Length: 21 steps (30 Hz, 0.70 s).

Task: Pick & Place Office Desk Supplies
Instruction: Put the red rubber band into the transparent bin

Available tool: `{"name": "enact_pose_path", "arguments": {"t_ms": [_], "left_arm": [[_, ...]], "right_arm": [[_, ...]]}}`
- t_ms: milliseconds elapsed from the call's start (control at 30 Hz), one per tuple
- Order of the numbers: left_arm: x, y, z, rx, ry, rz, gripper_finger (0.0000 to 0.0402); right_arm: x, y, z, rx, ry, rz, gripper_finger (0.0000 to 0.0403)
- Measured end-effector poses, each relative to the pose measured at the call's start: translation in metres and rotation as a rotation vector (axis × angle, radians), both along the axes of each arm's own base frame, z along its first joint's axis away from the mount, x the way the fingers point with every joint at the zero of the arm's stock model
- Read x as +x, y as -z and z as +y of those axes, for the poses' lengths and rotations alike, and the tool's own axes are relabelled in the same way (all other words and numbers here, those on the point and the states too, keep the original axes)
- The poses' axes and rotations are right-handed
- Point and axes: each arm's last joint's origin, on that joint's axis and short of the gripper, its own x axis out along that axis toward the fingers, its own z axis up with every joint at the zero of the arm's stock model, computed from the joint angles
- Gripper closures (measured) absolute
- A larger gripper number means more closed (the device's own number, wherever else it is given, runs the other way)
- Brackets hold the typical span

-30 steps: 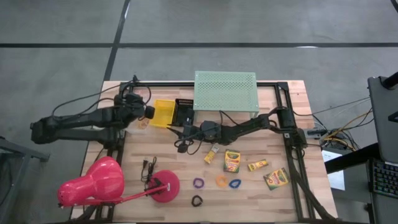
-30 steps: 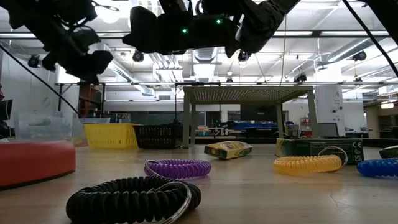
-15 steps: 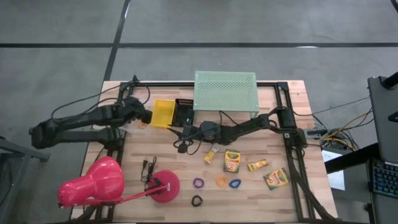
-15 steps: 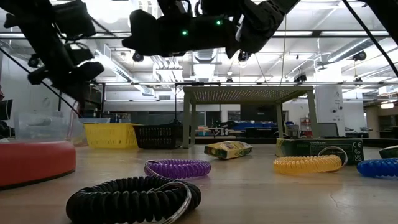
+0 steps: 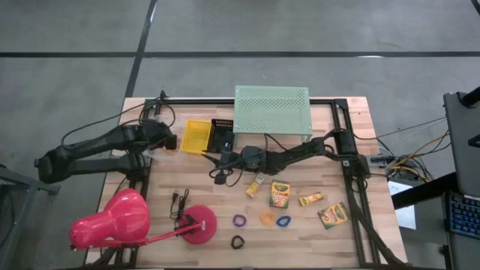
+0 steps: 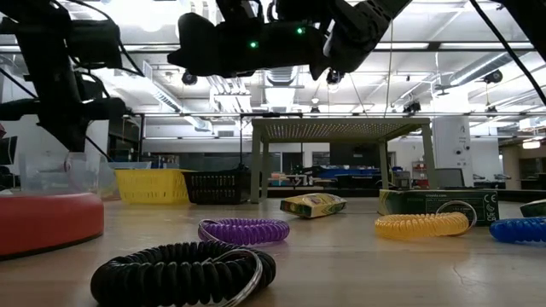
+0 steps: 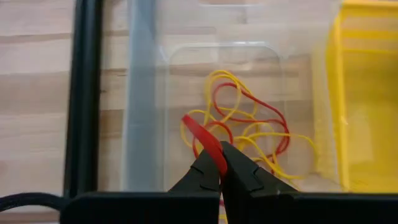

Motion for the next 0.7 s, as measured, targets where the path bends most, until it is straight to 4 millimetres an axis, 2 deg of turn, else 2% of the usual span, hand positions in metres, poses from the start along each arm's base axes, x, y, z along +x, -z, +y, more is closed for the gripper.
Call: {"name": "enact_pose_path", "arguments": {"t_ms": [300, 700], "left_arm": [[0.0026, -0.0009, 0.0013, 0.016, 0.036, -0.008, 0.0392], [0.0038, 0.0001, 0.0018, 0.026, 0.082, 0.006, 0.0299]], "right_arm": [[0.0000, 0.0005, 0.0000, 0.000, 0.000, 0.005, 0.0355], [0.0001, 0.0054, 0.0000, -0.001, 0.000, 0.054, 0.0355]]}}
